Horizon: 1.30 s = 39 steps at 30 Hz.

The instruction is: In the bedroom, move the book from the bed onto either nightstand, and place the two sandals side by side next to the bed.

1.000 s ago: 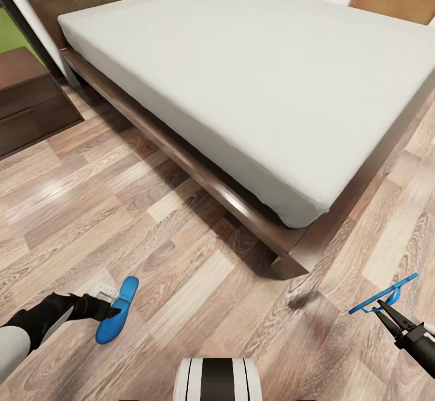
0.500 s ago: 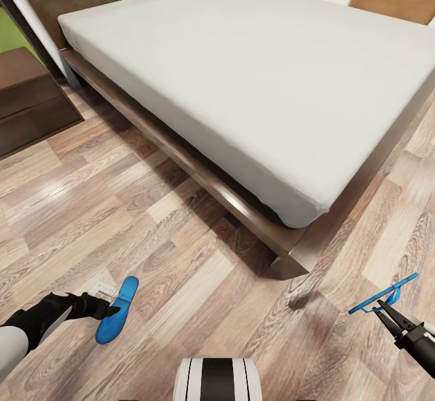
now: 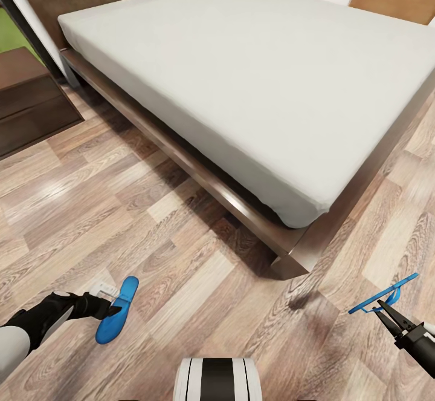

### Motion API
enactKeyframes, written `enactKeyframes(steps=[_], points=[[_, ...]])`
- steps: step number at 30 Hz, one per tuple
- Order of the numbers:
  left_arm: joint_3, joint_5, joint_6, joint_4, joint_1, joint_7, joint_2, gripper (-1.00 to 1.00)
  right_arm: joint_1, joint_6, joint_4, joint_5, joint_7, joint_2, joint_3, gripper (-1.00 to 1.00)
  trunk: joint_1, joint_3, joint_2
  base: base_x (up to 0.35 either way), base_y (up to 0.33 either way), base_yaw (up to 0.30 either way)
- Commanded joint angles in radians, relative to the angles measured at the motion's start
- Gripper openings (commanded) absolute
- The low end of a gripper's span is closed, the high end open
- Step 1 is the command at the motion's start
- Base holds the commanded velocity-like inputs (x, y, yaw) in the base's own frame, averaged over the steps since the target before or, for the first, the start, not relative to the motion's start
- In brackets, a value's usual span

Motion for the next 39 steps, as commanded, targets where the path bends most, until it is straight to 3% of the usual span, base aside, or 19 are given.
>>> enactKeyframes(steps=[1,4,23,39], points=[[-0.004,0.01,0.009,-0.002,0.0,0.0,0.001,1.0,0.0,0.012,0.0,0.005,0.004,0.0,-0.007,-1.0,0.0,-0.001,0.0,0.0,0.0,0.0],[-0.005,0.01,0.009,-0.002,0.0,0.0,0.001,1.0,0.0,0.011,0.0,0.005,0.004,0.0,-0.007,-1.0,0.0,-0.001,0.0,0.0,0.0,0.0],[-0.003,0.011,0.008,-0.002,0.0,0.0,0.002,1.0,0.0,0.01,0.0,0.006,0.004,0.001,-0.007,-1.0,0.008,-0.074,-0.005,0.0,0.0,0.0],[-0.001,0.011,-0.028,-0.001,0.0,0.0,0.004,1.0,0.0,0.01,0.0,0.006,0.004,0.002,-0.007,-1.0,0.008,-0.074,-0.005,0.0,0.0,0.0]])
